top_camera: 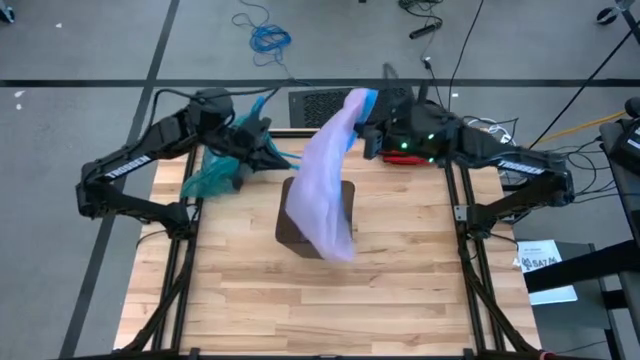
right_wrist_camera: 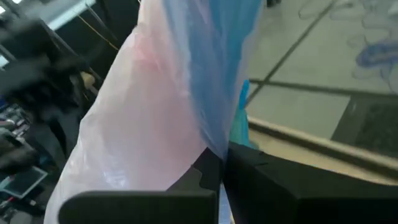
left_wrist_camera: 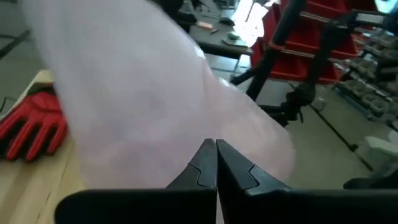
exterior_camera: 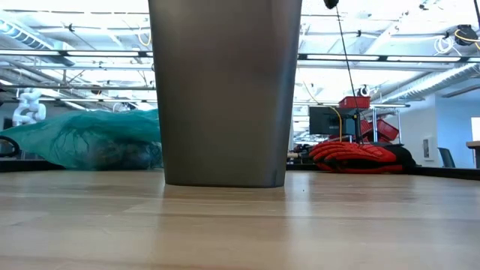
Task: Place trash/remove bag and relplace
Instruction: Insert a new pink trash bag into the black trash bin
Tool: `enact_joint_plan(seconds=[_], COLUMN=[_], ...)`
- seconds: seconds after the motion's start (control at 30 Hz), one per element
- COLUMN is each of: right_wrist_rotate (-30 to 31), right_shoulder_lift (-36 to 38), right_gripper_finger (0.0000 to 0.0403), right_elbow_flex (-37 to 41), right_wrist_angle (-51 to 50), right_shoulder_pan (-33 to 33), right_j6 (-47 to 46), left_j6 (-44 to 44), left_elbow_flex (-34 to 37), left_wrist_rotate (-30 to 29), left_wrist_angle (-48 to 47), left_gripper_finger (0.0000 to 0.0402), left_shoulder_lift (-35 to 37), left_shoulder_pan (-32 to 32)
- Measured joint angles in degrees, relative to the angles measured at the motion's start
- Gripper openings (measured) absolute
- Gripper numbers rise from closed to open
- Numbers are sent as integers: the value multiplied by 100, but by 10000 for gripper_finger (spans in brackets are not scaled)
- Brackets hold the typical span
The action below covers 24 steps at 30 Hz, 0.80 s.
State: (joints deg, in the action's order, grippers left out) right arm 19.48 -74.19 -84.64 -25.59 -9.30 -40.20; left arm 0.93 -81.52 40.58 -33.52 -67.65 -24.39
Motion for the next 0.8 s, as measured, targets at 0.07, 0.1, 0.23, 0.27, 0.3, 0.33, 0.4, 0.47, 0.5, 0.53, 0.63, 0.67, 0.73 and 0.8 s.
enact_joint_plan(seconds=[0.07,0.1,0.23,0.27,0.3,0.33,0.4,0.47,0.5,0.53,0.63,0.67,0.73,0.8], right_wrist_rotate=[14,15,57,96,125,146,162,168,169,170,272,312,317,380], right_shoulder_lift=[0,0,-68,-98,-125,-164,-203,-247,-259,-266,-284,-284,-286,-285], right_gripper_finger=[0,0,0,0,0,0,0,0,0,0,0,0,0,0], right_elbow_flex=[-283,-389,-581,-581,-581,-581,-581,-581,-581,-581,-581,-598,-688,-771], right_wrist_angle=[-88,-124,-314,-347,-388,-432,-389,-285,-259,-278,-203,-234,-283,-267], right_shoulder_pan=[-23,-32,-52,-52,-52,-58,-61,-61,-61,-61,-26,2,42,89], right_j6=[180,239,299,295,250,220,183,105,70,56,31,17,17,38], left_j6=[-43,-73,-127,-129,-129,-129,-133,-178,-204,-266,-292,-290,-280,-279], left_elbow_flex=[-2,-1,-2,2,2,2,3,9,13,38,207,286,471,656], left_wrist_rotate=[-7,-10,-37,-48,-50,-57,-221,-510,-674,-833,-1310,-1436,-1678,-1856], left_wrist_angle=[86,96,242,216,223,221,128,-18,-69,-105,-194,-189,-148,-29], left_gripper_finger=[0,0,0,0,0,0,0,0,0,0,0,0,0,0], left_shoulder_lift=[-49,-64,-266,-322,-398,-484,-642,-839,-933,-1018,-1212,-1239,-1280,-1286], left_shoulder_pan=[66,84,134,147,174,207,288,386,431,479,548,547,541,509])
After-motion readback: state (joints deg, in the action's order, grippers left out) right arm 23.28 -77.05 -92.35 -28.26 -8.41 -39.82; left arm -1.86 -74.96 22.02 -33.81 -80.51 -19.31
